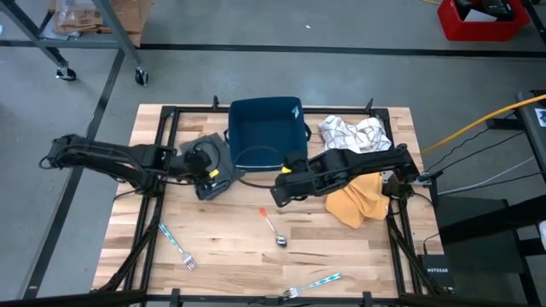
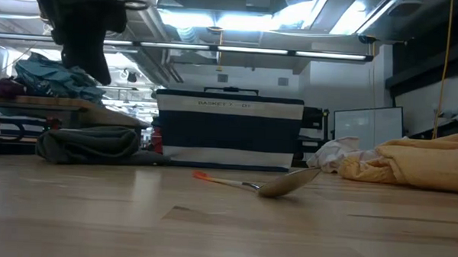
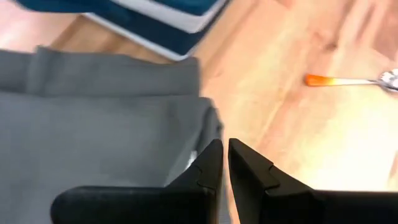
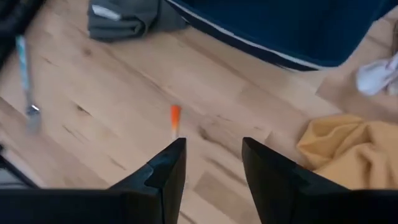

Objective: Fold towel
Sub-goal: Fold the yellow towel

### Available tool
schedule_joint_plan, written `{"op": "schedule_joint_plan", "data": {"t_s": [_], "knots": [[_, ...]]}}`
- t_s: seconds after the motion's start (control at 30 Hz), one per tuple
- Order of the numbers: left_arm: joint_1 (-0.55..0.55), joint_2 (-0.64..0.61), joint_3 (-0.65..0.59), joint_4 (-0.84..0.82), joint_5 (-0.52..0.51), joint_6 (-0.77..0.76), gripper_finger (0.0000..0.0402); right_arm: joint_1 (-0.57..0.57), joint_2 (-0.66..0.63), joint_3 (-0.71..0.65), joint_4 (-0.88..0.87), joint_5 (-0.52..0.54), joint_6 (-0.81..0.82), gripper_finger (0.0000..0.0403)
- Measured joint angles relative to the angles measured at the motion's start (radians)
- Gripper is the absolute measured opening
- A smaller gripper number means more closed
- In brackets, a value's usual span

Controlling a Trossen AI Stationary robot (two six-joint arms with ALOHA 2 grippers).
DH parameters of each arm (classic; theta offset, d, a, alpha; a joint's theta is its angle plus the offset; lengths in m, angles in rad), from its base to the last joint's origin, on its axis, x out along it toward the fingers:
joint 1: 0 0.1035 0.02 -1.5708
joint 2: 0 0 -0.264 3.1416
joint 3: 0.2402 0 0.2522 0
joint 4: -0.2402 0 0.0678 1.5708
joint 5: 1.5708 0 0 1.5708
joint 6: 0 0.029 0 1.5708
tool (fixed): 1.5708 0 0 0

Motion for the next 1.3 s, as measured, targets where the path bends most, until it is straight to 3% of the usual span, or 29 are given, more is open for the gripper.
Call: {"op": "schedule_joint_plan", "data": {"t_s": [0.2, 0.4, 0.53, 0.73, 0.87, 1.0, 1.13, 1.3], "knots": [[-0.068, 0.016, 0.0, 0.053, 0.0, 0.008, 0.0019, 0.0, -0.002, -0.048, 0.001, -0.051, -0.157, 0.016], [-0.114, 0.017, -0.008, 0.056, 0.0, 0.001, 0.0019, -0.002, -0.095, -0.05, 0.002, -0.079, -0.139, 0.016], [-0.132, 0.021, -0.008, 0.061, 0.0, -0.017, 0.0019, 0.001, -0.216, -0.049, 0.002, 0.004, -0.109, 0.016], [-0.142, 0.022, -0.008, 0.061, 0.0, -0.075, 0.0019, 0.001, -0.441, -0.08, 0.004, 0.22, -0.113, 0.016], [-0.142, 0.022, -0.008, 0.061, 0.0, -0.114, 0.0019, 0.0, -0.621, -0.268, 0.003, 0.27, -0.074, 0.016], [-0.142, 0.022, -0.008, 0.061, -0.001, -0.153, 0.0019, 0.0, -0.831, -0.581, 0.001, 0.236, 0.131, 0.016], [-0.142, 0.022, -0.009, 0.062, 0.0, -0.16, 0.0019, 0.0, -0.996, -0.884, -0.002, 0.061, 0.382, 0.016], [-0.142, 0.022, -0.009, 0.066, -0.024, -0.161, 0.0019, 0.0, -1.09, -1.158, 0.001, -0.234, 0.598, 0.016]]}}
